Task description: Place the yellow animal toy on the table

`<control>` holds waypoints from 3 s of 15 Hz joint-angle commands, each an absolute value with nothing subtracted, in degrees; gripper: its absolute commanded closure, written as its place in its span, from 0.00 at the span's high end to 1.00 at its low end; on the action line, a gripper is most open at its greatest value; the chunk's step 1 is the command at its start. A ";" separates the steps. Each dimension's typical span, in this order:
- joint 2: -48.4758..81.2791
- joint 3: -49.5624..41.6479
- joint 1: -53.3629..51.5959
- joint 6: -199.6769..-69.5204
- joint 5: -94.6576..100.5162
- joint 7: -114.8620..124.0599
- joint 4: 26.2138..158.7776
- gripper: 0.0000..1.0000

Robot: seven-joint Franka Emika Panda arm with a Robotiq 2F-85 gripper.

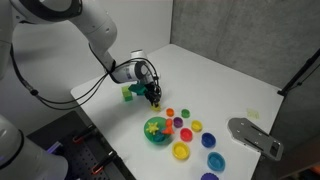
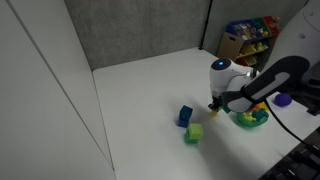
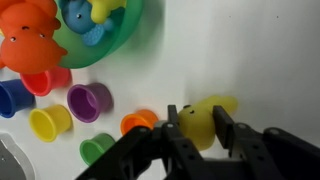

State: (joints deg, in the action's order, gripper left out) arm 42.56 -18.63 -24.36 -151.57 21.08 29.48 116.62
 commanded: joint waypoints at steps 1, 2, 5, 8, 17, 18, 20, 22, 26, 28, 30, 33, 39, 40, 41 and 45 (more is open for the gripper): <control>43.45 -18.70 -25.27 -150.69 22.19 30.02 115.14 0.69; 43.33 -18.49 -25.32 -150.56 21.99 29.92 115.16 0.77; 42.24 -16.82 -24.59 -149.72 20.80 28.71 115.44 0.99; 40.72 -14.69 -23.38 -147.57 19.06 27.40 115.13 1.00; 34.79 -7.45 -14.26 -134.74 10.38 23.66 111.03 1.00; 33.73 -6.77 -12.92 -133.92 9.21 22.88 111.13 1.00; 31.27 -5.45 -10.26 -132.70 6.73 20.82 111.81 1.00; 28.75 -4.40 -7.88 -131.48 4.40 18.64 112.50 1.00; 22.68 -2.98 -3.53 -128.08 0.17 13.23 113.85 1.00; 19.28 -2.85 -1.88 -125.67 -1.37 10.74 114.73 1.00; 15.14 -3.39 -0.91 -123.16 -1.15 9.22 116.13 1.00; 8.65 -3.76 0.23 -119.80 -0.25 7.99 117.98 1.00; -1.76 -3.44 0.88 -109.38 0.99 8.45 116.42 1.00; -3.33 -3.31 0.88 -108.17 1.09 8.48 115.95 1.00; -4.70 -3.13 0.86 -107.33 1.24 8.54 115.71 1.00; -8.95 -2.63 1.08 -105.64 2.59 7.95 117.24 1.00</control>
